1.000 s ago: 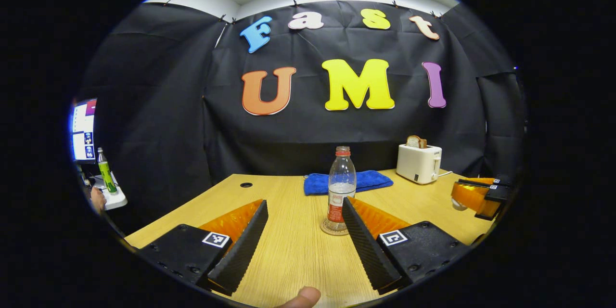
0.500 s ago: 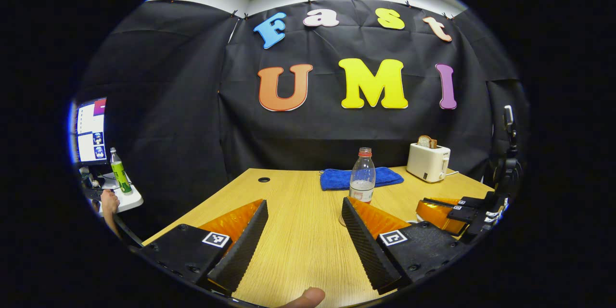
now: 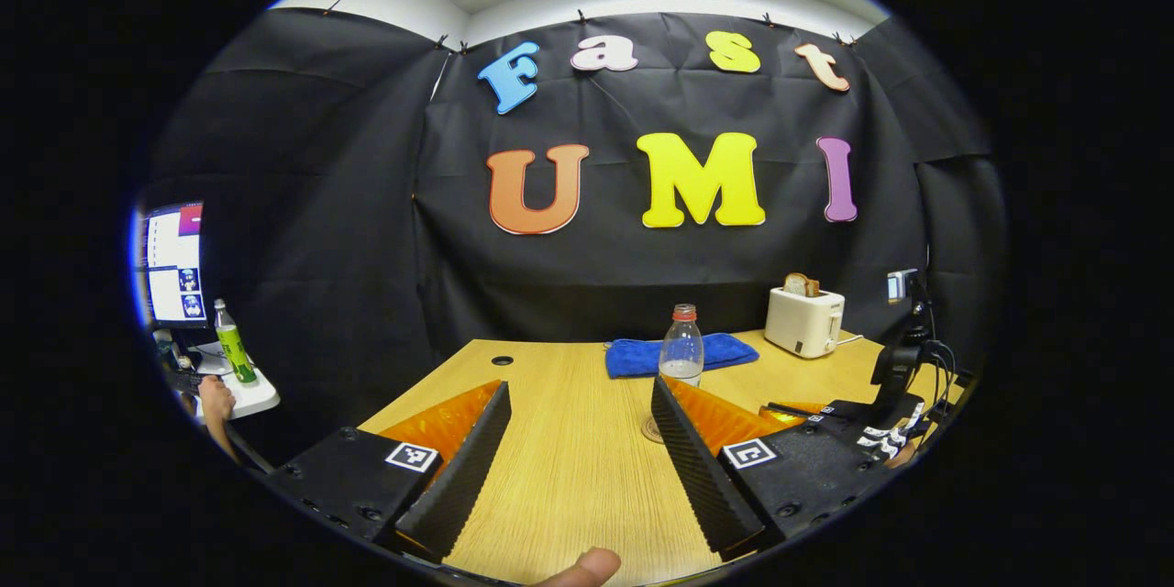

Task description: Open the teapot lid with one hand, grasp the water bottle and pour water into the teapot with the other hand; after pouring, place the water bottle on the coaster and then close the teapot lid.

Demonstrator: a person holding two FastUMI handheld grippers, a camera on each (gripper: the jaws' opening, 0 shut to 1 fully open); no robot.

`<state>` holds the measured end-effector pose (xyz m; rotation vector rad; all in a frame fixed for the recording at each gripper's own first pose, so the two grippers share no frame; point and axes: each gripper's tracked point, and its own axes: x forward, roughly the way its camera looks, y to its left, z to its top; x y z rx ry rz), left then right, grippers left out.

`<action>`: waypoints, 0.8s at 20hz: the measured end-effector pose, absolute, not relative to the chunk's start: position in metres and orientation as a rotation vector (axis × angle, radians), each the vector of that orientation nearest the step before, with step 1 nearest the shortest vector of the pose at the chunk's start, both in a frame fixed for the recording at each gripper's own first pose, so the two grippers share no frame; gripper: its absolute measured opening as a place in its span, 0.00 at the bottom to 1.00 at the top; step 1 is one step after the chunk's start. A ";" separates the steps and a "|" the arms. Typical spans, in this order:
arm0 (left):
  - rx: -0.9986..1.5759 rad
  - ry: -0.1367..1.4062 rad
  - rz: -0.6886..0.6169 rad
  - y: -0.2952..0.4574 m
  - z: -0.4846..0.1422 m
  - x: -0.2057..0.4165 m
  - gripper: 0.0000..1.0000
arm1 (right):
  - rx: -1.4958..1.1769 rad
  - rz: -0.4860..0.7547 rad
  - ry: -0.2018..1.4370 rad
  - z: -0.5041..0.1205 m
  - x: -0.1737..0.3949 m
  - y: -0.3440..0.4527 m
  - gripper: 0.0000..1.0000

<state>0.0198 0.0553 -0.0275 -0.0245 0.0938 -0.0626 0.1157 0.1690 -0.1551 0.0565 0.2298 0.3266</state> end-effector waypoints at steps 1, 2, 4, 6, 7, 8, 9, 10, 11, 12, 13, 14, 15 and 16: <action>-0.019 0.097 -0.059 0.055 -0.029 0.021 0.96 | 0.050 0.324 0.237 -0.158 0.116 0.169 0.04; -0.010 0.102 -0.057 0.056 -0.030 0.020 0.97 | 0.048 0.327 0.237 -0.157 0.115 0.170 0.03; 0.001 0.093 -0.062 0.053 -0.026 0.018 0.96 | 0.037 0.332 0.234 -0.158 0.115 0.173 0.05; 0.006 0.091 -0.065 0.052 -0.028 0.019 0.96 | 0.032 0.334 0.233 -0.159 0.116 0.174 0.05; 0.008 0.091 -0.068 0.050 -0.027 0.019 0.96 | 0.031 0.333 0.236 -0.159 0.117 0.174 0.05; 0.011 0.093 -0.070 0.049 -0.027 0.019 0.97 | 0.029 0.330 0.236 -0.160 0.118 0.174 0.05; 0.014 0.092 -0.069 0.050 -0.028 0.019 0.96 | 0.032 0.340 0.232 -0.159 0.116 0.175 0.05; 0.016 0.093 -0.068 0.049 -0.028 0.021 0.97 | 0.038 0.354 0.219 -0.156 0.114 0.178 0.06; 0.016 0.095 -0.067 0.050 -0.029 0.020 0.97 | 0.037 0.357 0.206 -0.150 0.112 0.179 0.07; 0.015 0.099 -0.066 0.050 -0.031 0.021 0.97 | 0.034 0.352 0.190 -0.146 0.112 0.178 0.09; 0.013 0.104 -0.064 0.051 -0.032 0.021 0.97 | 0.027 0.353 0.184 -0.144 0.110 0.179 0.11; 0.012 0.107 -0.062 0.051 -0.033 0.021 0.96 | 0.019 0.355 0.179 -0.140 0.108 0.180 0.19; 0.012 0.107 -0.060 0.051 -0.033 0.021 0.97 | 0.012 0.353 0.169 -0.136 0.107 0.180 0.21; 0.011 0.107 -0.060 0.052 -0.032 0.021 0.97 | 0.004 0.348 0.159 -0.132 0.102 0.179 0.31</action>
